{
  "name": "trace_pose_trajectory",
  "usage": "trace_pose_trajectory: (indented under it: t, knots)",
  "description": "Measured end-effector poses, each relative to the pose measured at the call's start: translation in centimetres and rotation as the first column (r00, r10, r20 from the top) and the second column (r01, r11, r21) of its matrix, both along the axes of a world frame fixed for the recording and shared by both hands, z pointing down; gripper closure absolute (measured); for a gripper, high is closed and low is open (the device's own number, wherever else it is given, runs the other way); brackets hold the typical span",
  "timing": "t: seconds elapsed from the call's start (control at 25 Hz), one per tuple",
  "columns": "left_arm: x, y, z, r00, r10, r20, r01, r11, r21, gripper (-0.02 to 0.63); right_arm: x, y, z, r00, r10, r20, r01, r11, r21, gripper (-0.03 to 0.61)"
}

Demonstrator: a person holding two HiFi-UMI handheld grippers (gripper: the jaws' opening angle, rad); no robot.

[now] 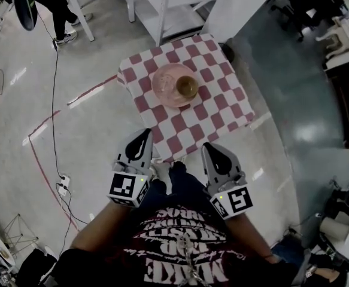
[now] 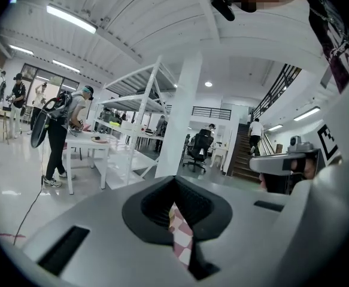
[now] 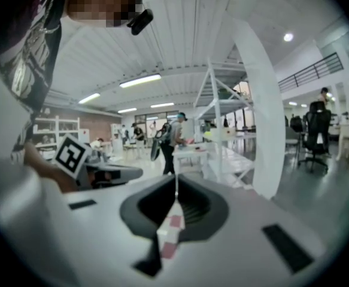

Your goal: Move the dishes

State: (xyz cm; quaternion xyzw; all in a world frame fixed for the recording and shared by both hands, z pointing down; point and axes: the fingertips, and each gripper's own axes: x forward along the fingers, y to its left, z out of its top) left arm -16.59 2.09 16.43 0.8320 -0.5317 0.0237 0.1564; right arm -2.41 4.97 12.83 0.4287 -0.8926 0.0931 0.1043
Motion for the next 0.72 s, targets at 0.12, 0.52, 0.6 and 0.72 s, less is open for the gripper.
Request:
trace_pose_trajectory:
  t: [0.12, 0.52, 0.6, 0.72]
  knots:
    - [0.5, -1.4, 0.8, 1.000, -0.018, 0.016, 0.018, 1.000, -0.016, 0.588, 0.9, -1.7, 0.7, 1.000, -0.013, 0.013, 0.013, 1.000, -0.006, 0.543]
    - [4.0, -7.7, 0.5, 0.988, -0.094, 0.120, 0.100, 0.994, -0.045, 0.588, 3.8, -9.1, 3.2, 0.990, -0.114, 0.086, 0.120, 0.990, -0.068, 0.543]
    - [4.4, -8.6, 0.3, 0.983, -0.122, 0.140, 0.130, 0.990, -0.048, 0.588, 4.1, -10.6, 4.1, 0.986, -0.140, 0.087, 0.147, 0.985, -0.092, 0.543]
    - [4.9, -9.5, 0.2, 0.972, -0.161, 0.168, 0.171, 0.984, -0.046, 0.588, 4.7, -12.6, 5.8, 0.983, -0.164, 0.088, 0.175, 0.975, -0.135, 0.543]
